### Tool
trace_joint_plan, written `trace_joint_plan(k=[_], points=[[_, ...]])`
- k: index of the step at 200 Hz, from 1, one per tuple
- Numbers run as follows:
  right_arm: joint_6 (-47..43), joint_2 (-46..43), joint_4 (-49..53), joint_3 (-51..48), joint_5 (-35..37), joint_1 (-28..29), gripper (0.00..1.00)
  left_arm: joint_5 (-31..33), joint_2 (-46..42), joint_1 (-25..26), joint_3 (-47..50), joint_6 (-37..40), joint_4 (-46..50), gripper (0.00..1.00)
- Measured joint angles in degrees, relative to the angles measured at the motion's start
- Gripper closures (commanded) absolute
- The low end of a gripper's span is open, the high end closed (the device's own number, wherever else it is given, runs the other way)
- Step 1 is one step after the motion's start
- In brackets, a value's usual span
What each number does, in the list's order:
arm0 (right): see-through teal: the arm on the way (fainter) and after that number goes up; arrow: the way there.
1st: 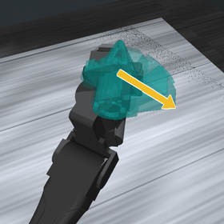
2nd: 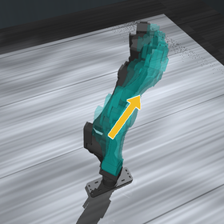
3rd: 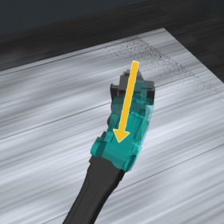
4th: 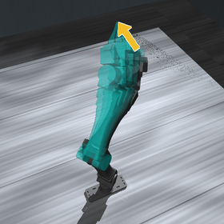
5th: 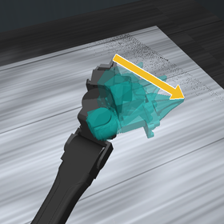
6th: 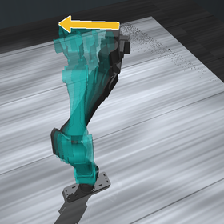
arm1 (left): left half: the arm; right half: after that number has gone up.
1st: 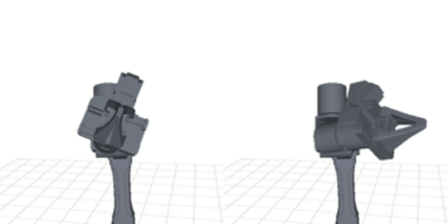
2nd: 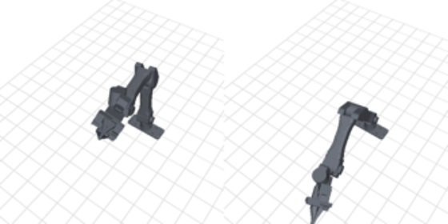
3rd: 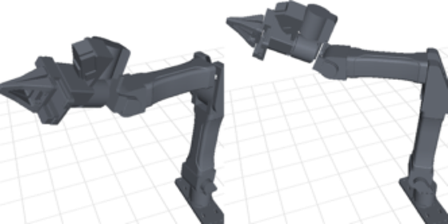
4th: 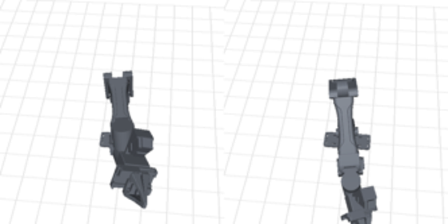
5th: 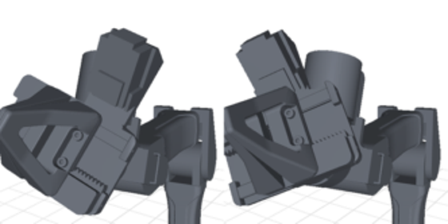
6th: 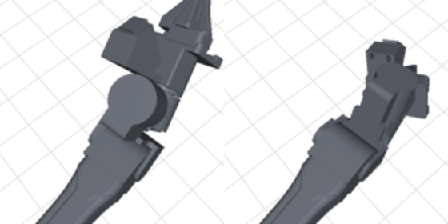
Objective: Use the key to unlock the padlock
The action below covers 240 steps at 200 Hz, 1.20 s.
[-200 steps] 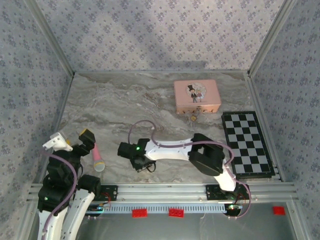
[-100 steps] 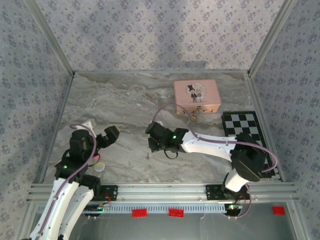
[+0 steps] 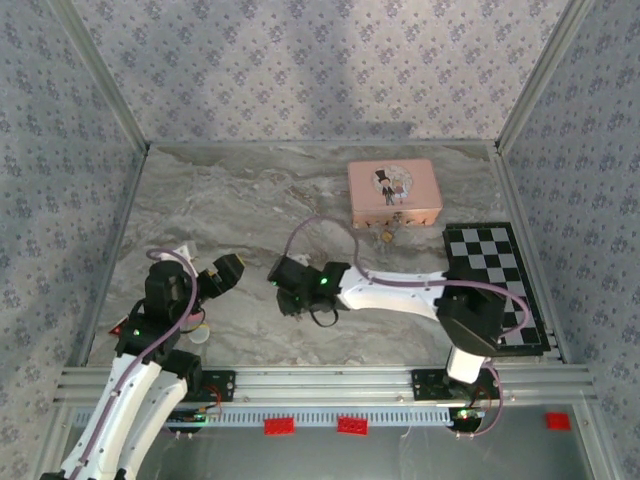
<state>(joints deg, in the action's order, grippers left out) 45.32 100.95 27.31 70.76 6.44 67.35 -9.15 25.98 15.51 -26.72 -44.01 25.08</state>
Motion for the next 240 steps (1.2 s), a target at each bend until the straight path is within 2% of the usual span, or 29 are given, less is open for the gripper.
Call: trace_joint_plan(k=[61,95,150,240], points=[[4.7,5.7,4.3,1.1,-0.7,-0.3,0.71,1.9,-0.4,0.0,0.0,0.4,0.9,0.0],[5.2,8.9,8.2,5.7,0.3,0.7,0.74,2.4,-1.3,0.0,0.0,0.5,1.4,0.0],[5.3,13.1,14.6,11.2,3.2,1.9,0.76,3.1,-2.4,0.0,0.0,0.9,2.2,0.0],[5.3,16.7,18.3,14.4,4.5,2.6,0.76,3.4,-2.8,0.0,0.0,1.1,2.4,0.0]])
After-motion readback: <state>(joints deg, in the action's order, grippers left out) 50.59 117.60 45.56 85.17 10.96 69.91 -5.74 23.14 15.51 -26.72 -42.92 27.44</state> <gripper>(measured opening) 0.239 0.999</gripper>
